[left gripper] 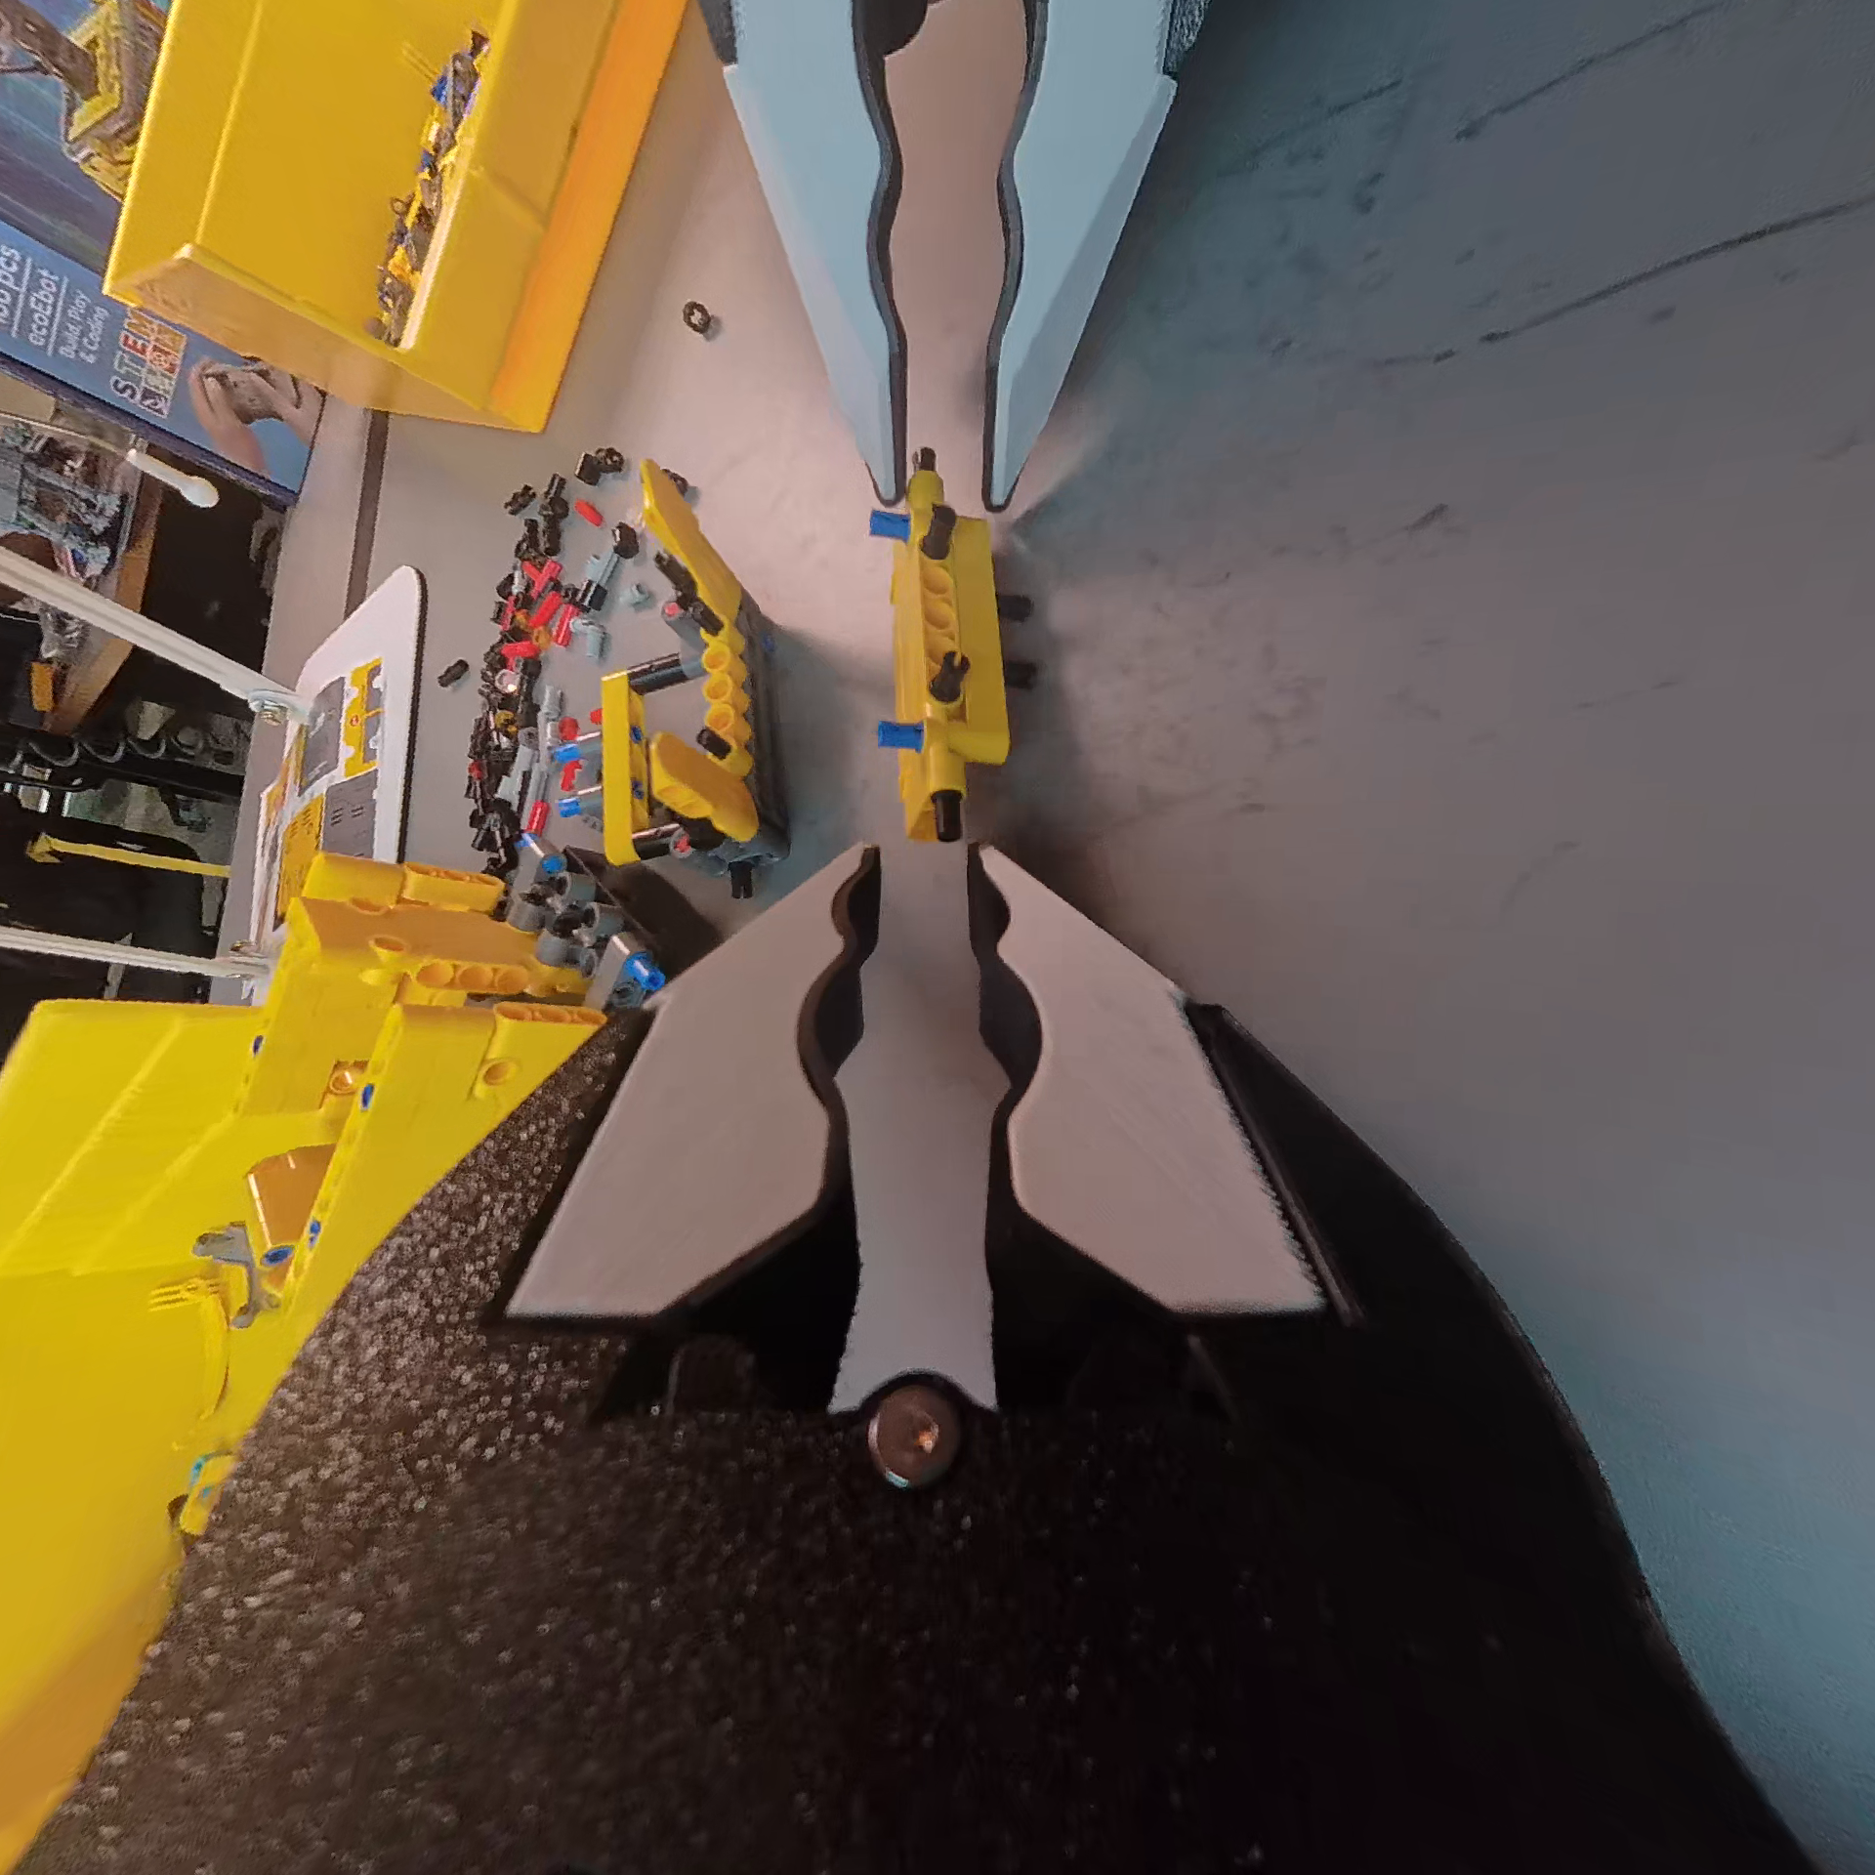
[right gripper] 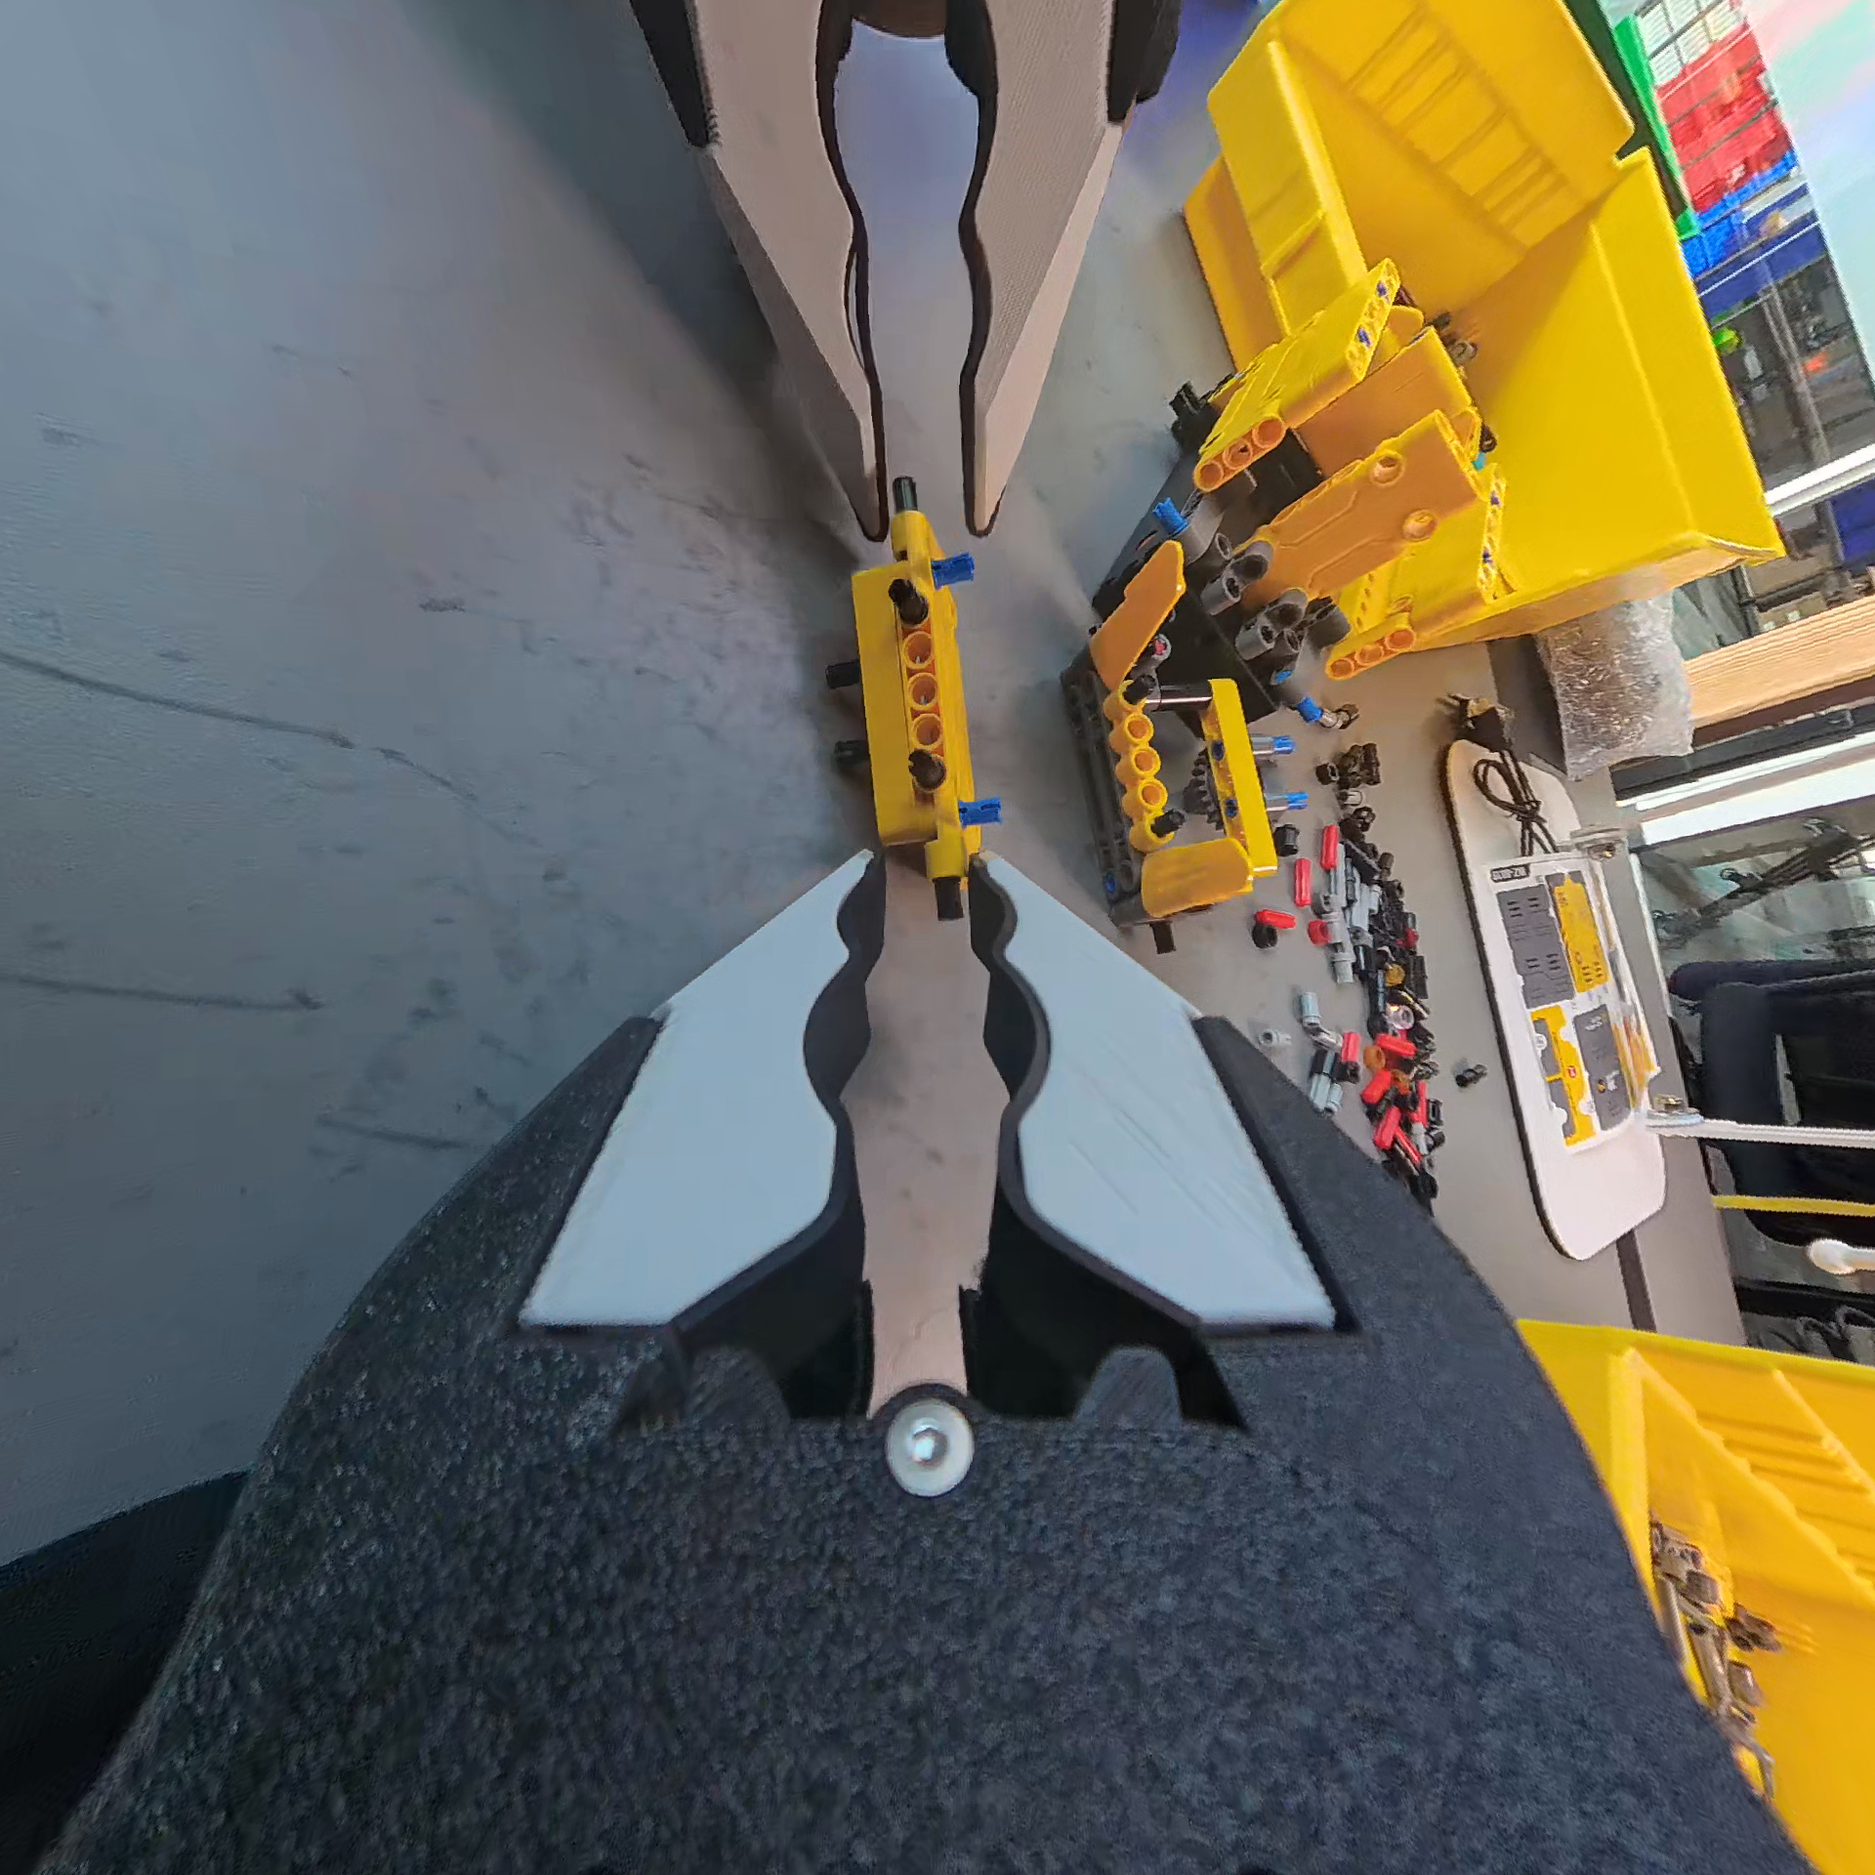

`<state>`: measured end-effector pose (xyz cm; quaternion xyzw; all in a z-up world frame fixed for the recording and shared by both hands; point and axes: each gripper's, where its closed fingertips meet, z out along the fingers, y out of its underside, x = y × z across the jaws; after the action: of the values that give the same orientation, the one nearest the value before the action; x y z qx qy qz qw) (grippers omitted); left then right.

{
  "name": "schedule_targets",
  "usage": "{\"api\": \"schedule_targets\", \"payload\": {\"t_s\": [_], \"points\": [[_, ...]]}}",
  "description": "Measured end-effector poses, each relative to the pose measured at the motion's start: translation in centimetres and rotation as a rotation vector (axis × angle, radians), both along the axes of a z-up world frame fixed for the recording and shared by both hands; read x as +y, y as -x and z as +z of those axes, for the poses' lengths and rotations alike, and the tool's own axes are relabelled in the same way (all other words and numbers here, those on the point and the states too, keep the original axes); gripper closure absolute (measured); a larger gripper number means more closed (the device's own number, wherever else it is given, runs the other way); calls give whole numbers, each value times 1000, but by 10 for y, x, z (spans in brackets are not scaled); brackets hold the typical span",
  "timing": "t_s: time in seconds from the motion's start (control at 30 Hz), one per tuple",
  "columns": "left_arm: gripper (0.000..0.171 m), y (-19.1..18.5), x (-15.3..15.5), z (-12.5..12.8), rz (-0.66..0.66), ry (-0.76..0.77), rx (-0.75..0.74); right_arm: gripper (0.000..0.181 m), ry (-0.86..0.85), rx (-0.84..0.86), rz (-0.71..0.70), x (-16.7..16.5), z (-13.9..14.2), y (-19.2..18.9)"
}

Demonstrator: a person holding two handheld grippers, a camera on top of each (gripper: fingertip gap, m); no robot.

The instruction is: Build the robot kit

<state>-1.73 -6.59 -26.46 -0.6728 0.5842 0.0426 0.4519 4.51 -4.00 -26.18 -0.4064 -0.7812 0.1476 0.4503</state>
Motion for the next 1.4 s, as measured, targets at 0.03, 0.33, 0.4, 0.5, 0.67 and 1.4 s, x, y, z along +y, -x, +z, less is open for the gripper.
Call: {"api": "schedule_targets", "payload": {"t_s": [0.03,0.33,0.4,0.5,0.67,1.4], "points": [[155,1,0,3,3,9,-27,166,6,2,-4,1,0,0],[157,-8,-5,23,2,131,-290,150,143,207,-61,11,37,3],[157,-7,-2,30,19,126,-346,139,209,278,-107,20,51,3],[154,-1,8,42,70,110,-437,135,313,342,-227,43,61,-2],[150,12,19,63,142,110,-614,130,513,432,-299,61,75,-10],[149,17,23,68,181,111,-662,147,624,491,-293,58,88,-12]]}}
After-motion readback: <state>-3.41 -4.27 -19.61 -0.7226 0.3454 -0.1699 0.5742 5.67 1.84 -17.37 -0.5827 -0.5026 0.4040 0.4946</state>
